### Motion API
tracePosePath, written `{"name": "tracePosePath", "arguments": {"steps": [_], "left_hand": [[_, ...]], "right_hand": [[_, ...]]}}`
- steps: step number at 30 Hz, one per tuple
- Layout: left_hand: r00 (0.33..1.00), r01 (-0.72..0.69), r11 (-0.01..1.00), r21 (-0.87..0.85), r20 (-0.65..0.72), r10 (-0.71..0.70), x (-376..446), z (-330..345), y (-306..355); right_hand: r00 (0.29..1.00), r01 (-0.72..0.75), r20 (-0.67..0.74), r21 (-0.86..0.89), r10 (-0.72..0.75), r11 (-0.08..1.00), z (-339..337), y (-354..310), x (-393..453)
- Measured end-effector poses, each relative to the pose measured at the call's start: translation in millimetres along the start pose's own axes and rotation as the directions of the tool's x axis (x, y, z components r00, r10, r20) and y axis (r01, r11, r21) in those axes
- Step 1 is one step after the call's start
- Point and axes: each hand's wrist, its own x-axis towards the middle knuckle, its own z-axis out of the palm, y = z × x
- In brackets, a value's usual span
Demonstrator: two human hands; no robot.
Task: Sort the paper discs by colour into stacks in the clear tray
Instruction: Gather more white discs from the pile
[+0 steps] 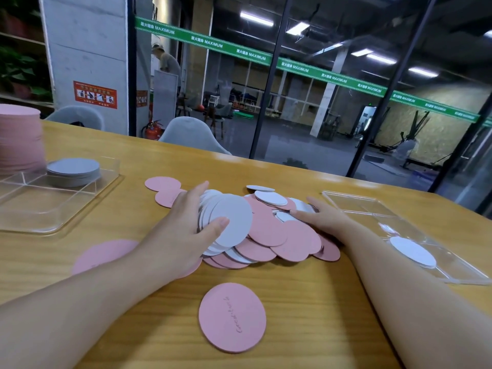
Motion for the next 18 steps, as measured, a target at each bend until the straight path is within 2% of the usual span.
{"name": "tracePosePath", "arguments": {"steps": [5, 11, 18], "left_hand": [[1.000, -0.014, 1.000, -0.005, -0.001, 0.014, 0.8, 0.0, -1.5], [1.000, -0.022, 1.000, -0.013, -0.003, 0.022, 1.1, 0.7, -1.9], [1.000, -0.018, 1.000, -0.026, -0.007, 0.018, 1.7, 0.7, -3.3]], "right_hand": [[0.997, 0.011, -0.075, 0.028, -0.009, 1.000, -0.8, 9.0, 4.2], [0.997, 0.009, -0.082, 0.128, 0.002, 0.992, -0.9, 15.0, 4.2], [0.976, 0.054, -0.218, 0.289, 0.011, 0.956, 2.3, 16.3, 3.8]]}}
